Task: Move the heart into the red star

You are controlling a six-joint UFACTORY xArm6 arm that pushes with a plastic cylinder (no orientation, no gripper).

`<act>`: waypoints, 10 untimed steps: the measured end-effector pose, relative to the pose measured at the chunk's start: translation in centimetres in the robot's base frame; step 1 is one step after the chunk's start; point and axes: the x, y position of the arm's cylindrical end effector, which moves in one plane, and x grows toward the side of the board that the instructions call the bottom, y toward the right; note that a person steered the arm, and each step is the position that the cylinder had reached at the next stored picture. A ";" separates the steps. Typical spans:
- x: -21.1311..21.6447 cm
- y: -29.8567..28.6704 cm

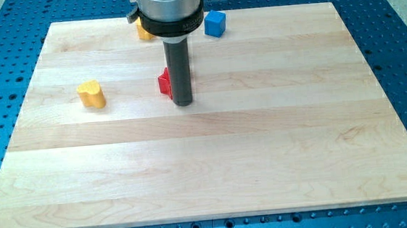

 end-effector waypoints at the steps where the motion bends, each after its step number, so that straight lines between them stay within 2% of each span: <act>1: 6.7 -11.4; 2: 3.3 -22.2; 3: -2.0 -19.2; 4: -3.8 -15.1; 5: -6.4 -15.1; 6: -1.0 -12.0; 7: -0.1 -13.4; 8: 3.3 -15.8; 9: 3.5 -10.4; 10: 3.5 -7.6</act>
